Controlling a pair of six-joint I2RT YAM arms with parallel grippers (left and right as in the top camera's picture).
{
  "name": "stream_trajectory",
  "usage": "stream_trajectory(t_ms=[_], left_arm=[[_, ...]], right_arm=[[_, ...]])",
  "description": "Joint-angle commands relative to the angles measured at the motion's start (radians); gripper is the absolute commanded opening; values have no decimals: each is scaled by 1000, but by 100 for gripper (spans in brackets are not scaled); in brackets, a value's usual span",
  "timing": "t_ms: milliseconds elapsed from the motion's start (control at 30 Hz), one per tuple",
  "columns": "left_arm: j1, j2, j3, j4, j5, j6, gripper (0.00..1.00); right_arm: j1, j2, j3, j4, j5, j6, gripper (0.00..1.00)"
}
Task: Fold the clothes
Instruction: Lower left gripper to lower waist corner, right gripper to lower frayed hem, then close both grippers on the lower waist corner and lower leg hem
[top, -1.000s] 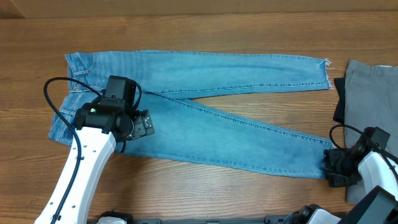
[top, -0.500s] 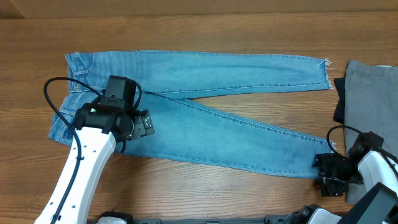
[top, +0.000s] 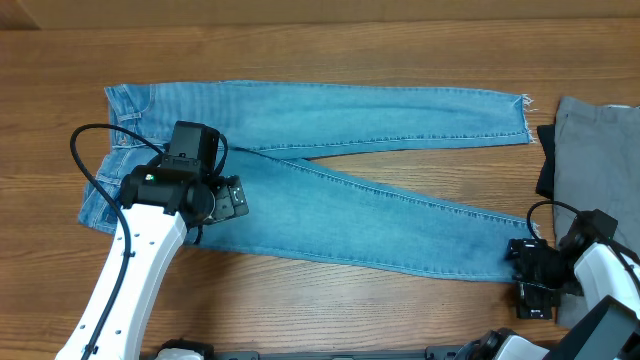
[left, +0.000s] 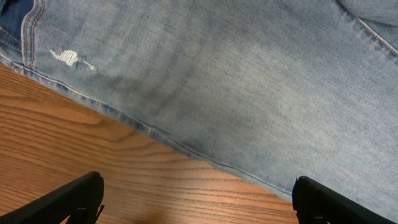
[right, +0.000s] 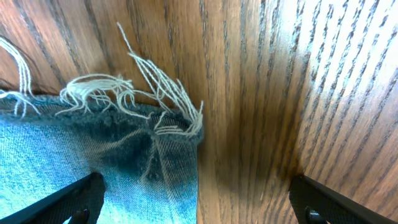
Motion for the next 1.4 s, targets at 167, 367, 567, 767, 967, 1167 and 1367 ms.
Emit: stream_trajectory(t_ms=[167, 367, 567, 767, 967, 1167, 1367], left_arm=[[6, 2, -4, 5, 16, -14, 100], [5, 2, -4, 5, 16, -14, 100], [5, 2, -4, 5, 17, -14, 100], [5, 2, -4, 5, 39, -13, 100], [5, 2, -4, 8, 38, -13, 100], [5, 2, -4, 10, 38, -10, 100], [5, 2, -4, 24, 39, -10, 100]], right_arm=[[-3, 43, -64, 198, 59, -50, 100], [-3, 43, -64, 238, 26, -58, 100], [-3, 43, -64, 277, 15, -54, 99], [-3, 43, -64, 332, 14, -54, 100], [-3, 43, -63, 341, -147, -235, 93], [-4, 5, -5, 239, -73, -219, 92], [-4, -58, 11, 214, -24, -223, 94]])
